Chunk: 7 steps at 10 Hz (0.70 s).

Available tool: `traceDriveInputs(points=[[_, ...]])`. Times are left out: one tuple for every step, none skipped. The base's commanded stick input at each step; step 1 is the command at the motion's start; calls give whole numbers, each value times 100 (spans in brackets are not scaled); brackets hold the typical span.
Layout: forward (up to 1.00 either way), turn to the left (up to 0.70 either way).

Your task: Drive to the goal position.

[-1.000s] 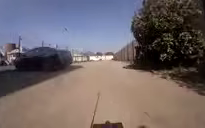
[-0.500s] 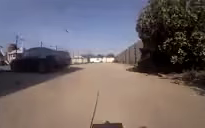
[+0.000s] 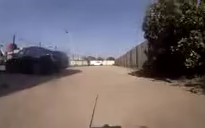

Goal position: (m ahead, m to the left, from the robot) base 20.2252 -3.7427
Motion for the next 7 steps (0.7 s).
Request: traceDriveInputs(points=[[100,0],[100,0],[100,0],[100,0],[100,0],[100,0],[100,0]])
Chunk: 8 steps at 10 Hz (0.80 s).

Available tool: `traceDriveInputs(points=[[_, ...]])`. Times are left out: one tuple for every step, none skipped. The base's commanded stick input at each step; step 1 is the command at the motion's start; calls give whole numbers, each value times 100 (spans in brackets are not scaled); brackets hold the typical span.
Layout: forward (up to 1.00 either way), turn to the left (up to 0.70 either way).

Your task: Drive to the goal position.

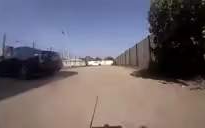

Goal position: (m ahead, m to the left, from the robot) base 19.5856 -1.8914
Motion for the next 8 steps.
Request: traceDriveInputs(points=[[100,0],[100,0],[100,0],[100,0],[100,0],[100,0],[100,0],[100,0]])
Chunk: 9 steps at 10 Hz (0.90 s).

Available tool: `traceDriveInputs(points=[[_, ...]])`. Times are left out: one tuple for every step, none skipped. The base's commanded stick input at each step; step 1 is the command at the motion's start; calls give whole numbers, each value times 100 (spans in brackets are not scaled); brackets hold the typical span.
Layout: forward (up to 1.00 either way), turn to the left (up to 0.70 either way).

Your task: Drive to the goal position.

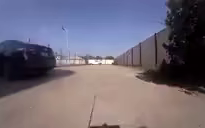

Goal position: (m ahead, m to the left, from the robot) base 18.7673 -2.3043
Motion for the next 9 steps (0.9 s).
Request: traceDriveInputs(points=[[100,0],[100,0],[100,0],[100,0],[100,0],[100,0],[100,0],[100,0],[100,0]])
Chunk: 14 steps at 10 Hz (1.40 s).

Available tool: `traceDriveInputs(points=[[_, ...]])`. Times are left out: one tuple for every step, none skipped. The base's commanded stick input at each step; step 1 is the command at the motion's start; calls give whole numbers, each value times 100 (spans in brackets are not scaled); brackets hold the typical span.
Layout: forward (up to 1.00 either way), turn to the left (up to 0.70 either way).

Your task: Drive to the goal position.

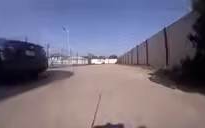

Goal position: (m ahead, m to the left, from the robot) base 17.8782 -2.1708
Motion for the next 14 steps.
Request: traceDriveInputs(points=[[100,0],[100,0],[100,0],[100,0],[100,0],[100,0],[100,0],[100,0],[100,-2],[100,-14],[100,-26],[100,0],[100,0],[100,0]])
